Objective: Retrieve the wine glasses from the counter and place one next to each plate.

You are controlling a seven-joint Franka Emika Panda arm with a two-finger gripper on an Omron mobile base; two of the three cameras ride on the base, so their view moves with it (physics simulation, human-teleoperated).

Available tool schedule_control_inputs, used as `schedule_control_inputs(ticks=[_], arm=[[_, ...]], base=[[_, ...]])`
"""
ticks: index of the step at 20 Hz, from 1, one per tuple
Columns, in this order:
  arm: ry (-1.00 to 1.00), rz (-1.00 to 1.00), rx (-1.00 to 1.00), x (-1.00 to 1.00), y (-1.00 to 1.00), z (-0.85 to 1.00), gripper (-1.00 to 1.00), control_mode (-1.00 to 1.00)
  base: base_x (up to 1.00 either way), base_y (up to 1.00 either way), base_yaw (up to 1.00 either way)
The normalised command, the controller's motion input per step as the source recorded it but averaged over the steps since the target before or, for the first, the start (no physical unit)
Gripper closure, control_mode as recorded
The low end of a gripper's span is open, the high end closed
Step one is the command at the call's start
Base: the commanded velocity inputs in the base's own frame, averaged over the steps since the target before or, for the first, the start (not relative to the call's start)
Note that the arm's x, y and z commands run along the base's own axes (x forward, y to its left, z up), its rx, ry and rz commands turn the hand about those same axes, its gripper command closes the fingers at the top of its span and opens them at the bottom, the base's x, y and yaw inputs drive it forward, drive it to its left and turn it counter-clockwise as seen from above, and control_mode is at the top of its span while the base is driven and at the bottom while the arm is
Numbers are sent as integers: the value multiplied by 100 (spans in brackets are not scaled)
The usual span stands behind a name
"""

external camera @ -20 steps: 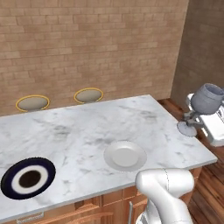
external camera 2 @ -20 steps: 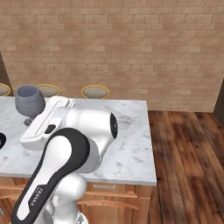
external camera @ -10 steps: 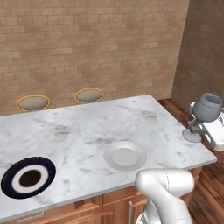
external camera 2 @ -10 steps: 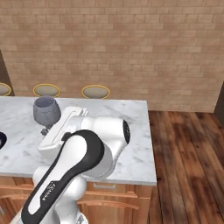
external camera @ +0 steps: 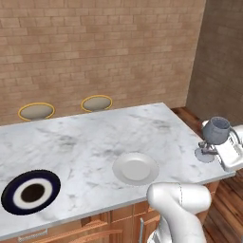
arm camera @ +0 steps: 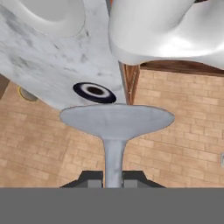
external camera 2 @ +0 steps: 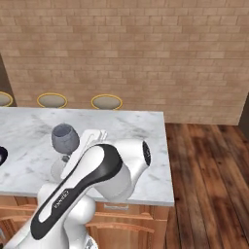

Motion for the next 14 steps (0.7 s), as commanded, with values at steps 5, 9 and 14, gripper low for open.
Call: schedule_control_inputs(ticks=[5,9,14], arm=[[0,0,-4,35,-17,-44,100,-100],[0,0,-2,38,-7,-33,100,-100],[0,0,0,43,-1,-28,100,-100]], base=[[0,0,0],[0,0,0],[0,0,0]])
